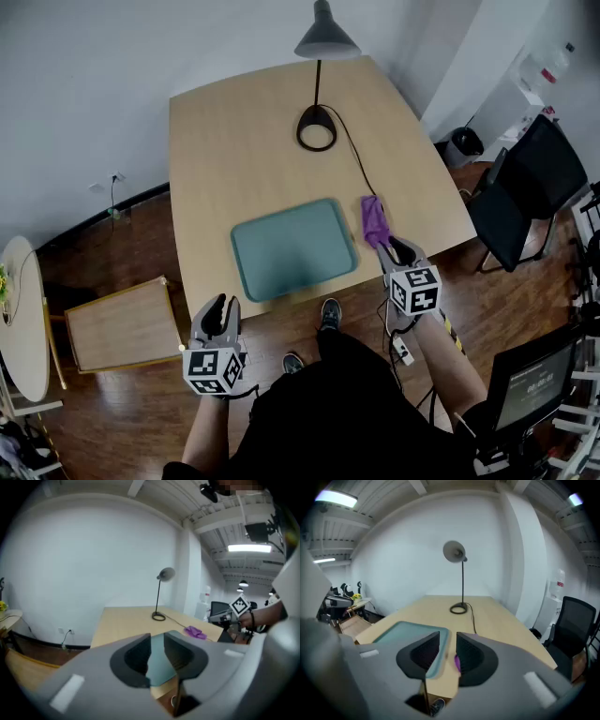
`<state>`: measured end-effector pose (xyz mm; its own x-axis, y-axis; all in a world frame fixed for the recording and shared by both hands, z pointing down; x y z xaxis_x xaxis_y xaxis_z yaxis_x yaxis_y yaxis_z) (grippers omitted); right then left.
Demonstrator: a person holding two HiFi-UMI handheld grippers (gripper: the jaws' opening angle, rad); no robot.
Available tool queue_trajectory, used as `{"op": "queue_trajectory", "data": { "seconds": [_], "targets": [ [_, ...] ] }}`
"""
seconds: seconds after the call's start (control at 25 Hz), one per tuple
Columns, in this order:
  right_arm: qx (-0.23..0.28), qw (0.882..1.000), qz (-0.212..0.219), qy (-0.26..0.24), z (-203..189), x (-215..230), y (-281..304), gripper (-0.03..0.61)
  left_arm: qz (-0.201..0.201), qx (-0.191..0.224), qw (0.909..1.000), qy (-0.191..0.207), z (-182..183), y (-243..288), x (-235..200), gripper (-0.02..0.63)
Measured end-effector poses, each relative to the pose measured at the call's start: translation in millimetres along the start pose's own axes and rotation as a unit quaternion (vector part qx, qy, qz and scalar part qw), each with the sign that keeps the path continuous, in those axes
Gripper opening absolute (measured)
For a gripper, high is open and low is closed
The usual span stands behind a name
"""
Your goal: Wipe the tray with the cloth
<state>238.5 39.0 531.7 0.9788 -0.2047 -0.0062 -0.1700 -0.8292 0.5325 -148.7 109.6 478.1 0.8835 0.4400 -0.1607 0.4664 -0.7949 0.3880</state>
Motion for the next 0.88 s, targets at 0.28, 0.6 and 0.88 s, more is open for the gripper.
{"op": "queue_trajectory", "data": {
  "seconds": [0.28,0.6,0.88],
  "targets": [
    [-0.192,0.980,-0.022,-0.047,-44,68,139,0.244,0.056,-0.070,0.9948,-0.048,-16,66,-20,0.115],
    [-0.275,0.961,-0.030,-0.028,-63,70,174,0.227,0.061,-0.113,0.9894,-0.068,-41,86,-20,0.114],
    [-0.319,0.946,0.006,-0.061,-64,59,189,0.102,0.042,-0.157,0.9842,-0.069,-68,111,-50,0.112]
  ]
}}
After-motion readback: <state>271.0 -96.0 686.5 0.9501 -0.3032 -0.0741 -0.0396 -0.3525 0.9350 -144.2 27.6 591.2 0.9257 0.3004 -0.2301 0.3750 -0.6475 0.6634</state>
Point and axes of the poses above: the fingertips, and each gripper's own axes: y forward along the fingers, x to its right, z out of its top, the point moved 4 cm from there along -y, backward along the fingers, and after that the axes turned 5 degrees about -z, right-handed, at the moved point
